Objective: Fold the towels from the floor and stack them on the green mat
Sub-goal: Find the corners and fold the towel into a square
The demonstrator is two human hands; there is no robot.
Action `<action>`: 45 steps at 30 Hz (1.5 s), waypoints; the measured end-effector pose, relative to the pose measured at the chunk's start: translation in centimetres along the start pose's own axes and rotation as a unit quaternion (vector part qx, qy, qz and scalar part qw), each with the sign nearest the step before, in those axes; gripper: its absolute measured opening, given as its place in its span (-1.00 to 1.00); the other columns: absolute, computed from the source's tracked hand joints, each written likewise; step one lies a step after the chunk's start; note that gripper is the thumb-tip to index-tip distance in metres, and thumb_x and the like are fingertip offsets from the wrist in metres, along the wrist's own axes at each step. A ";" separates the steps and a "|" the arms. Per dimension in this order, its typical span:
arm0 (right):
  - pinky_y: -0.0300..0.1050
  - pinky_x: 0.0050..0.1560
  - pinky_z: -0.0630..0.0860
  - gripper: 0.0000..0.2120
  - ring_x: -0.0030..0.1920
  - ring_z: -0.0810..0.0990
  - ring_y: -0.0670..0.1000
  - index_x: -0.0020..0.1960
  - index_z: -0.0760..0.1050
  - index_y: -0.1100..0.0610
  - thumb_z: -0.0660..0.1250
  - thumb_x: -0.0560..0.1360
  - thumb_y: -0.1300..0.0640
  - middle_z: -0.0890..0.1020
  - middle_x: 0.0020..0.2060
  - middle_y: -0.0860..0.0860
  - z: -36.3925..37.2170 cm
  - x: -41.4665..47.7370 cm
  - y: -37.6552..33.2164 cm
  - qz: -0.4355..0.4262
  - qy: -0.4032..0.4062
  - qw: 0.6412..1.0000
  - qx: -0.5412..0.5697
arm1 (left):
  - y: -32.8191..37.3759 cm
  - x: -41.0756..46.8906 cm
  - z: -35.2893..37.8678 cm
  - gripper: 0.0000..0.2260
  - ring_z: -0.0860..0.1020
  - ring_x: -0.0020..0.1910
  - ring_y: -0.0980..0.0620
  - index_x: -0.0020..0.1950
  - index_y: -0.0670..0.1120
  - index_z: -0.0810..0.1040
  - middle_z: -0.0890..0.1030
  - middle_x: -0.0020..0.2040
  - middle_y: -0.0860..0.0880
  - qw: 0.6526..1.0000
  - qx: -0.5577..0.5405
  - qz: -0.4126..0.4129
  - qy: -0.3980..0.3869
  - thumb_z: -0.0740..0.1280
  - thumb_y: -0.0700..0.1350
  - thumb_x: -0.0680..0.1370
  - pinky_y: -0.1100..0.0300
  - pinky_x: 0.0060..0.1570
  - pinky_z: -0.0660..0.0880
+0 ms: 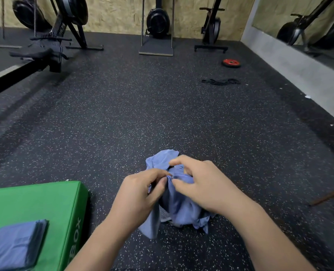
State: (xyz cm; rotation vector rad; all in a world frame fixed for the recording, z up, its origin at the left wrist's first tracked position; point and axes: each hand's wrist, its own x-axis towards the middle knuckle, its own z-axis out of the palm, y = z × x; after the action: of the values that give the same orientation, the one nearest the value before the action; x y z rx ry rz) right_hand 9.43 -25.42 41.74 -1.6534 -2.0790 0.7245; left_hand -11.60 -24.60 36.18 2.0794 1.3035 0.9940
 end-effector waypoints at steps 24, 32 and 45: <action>-0.05 -0.31 0.40 -0.81 -0.38 0.46 -0.10 0.06 0.49 -0.12 0.35 0.53 -0.17 0.54 -0.38 -0.05 1.6 0.6 -1.9 0.012 -0.013 0.999 -0.039 | -0.8 -0.5 0.0 -0.88 0.50 -0.40 0.23 -0.01 0.14 0.73 0.61 -0.30 0.25 1.000 0.017 -0.018 0.014 0.39 0.03 0.54 0.33 -0.29 0.43; 0.04 -0.21 0.51 -0.86 -0.26 0.53 -0.06 -0.05 0.49 -0.06 0.31 0.58 -0.12 0.59 -0.30 -0.04 1.7 0.8 -1.3 0.004 -0.018 0.998 -0.063 | -0.7 -0.4 -0.3 -0.93 0.49 -0.39 0.31 -0.06 0.12 0.71 0.64 -0.28 0.23 1.000 0.017 -0.019 0.017 0.42 0.00 0.54 0.38 -0.31 0.38; 0.08 -0.34 0.50 -0.93 -0.37 0.55 0.10 -0.18 0.57 0.05 0.40 0.48 0.11 0.60 -0.43 -0.02 -2.9 -0.5 -1.5 0.013 0.176 0.983 0.046 | -4.1 1.0 -2.2 -0.89 0.60 -0.36 0.18 -0.09 0.12 0.71 0.62 -0.38 0.14 0.987 0.104 -0.100 0.075 0.50 -0.12 0.52 0.16 -0.27 0.53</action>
State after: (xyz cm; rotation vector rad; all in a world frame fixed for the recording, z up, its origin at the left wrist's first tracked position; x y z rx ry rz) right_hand 10.12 -25.74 44.95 -1.6250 -1.7535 0.4843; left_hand -15.33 -21.90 34.90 2.0022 1.7225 0.9760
